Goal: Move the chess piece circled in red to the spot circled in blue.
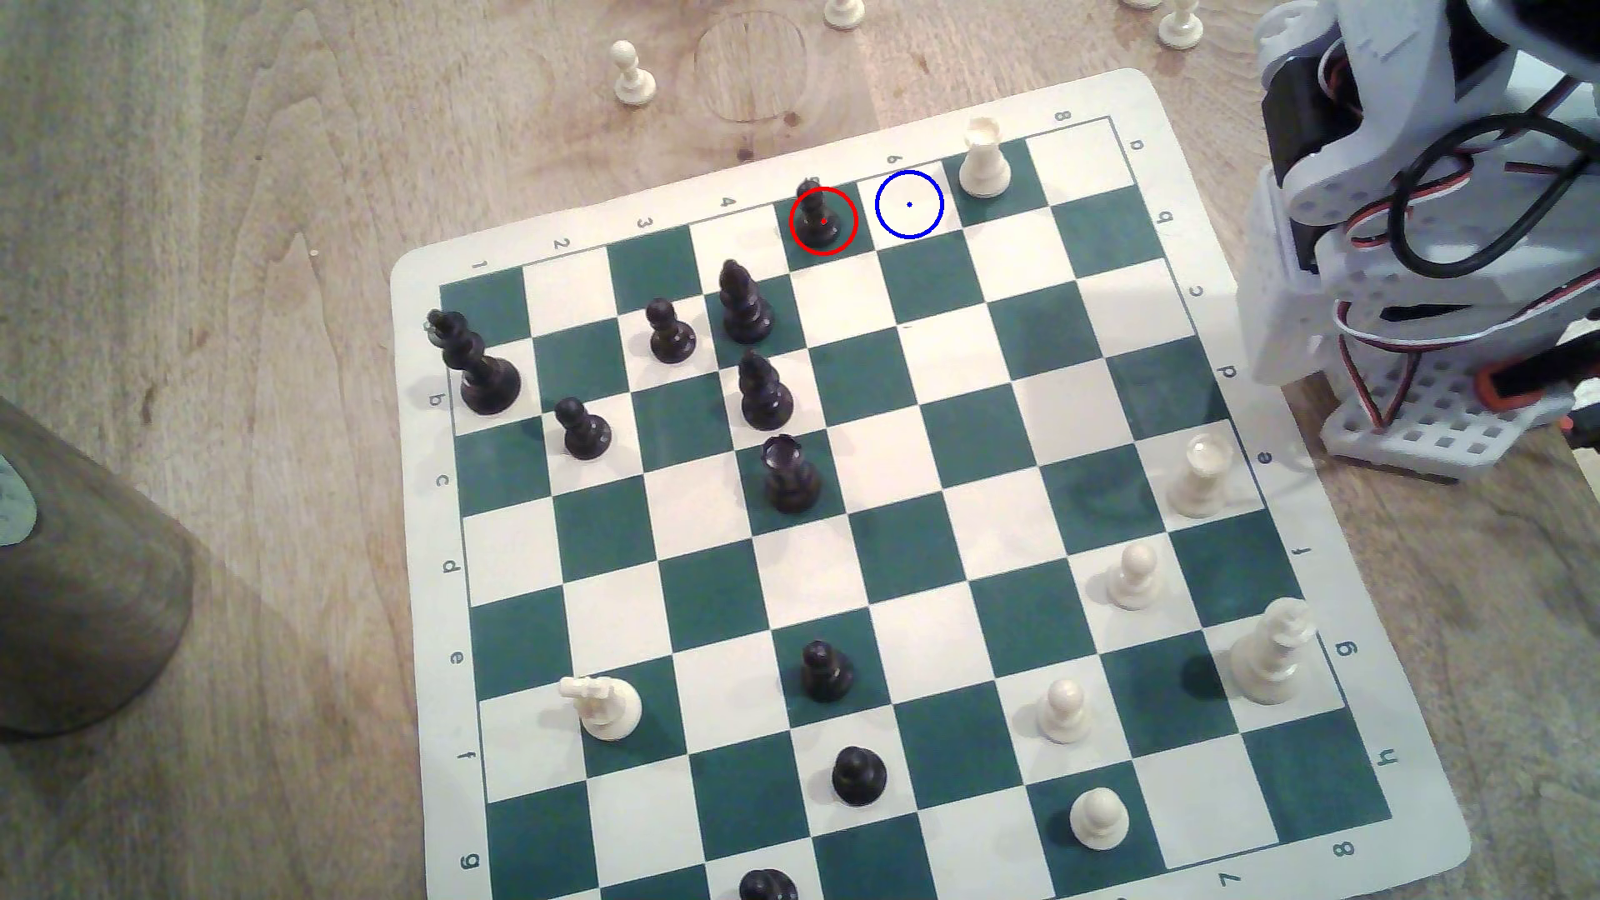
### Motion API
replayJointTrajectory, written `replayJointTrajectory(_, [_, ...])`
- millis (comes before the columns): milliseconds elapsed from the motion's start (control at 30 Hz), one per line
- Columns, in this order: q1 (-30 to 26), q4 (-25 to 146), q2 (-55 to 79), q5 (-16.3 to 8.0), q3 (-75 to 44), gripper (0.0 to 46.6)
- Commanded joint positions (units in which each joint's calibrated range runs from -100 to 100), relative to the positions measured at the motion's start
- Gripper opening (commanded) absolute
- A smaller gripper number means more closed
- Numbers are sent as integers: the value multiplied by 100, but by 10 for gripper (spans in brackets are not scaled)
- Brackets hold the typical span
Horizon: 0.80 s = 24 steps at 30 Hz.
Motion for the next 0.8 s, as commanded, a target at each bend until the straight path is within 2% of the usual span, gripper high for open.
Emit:
replayJointTrajectory(0, [-26,364,22,10,81,1])
replayJointTrajectory(133, [-41,528,22,10,27,1])
replayJointTrajectory(367, [5,2289,22,10,-925,1])
replayJointTrajectory(467, [123,4172,22,0,-1587,1])
replayJointTrajectory(533, [170,4729,22,-10,-1804,1])
replayJointTrajectory(700, [616,7768,22,-20,-2965,1])
replayJointTrajectory(767, [663,8038,22,-10,-3065,1])
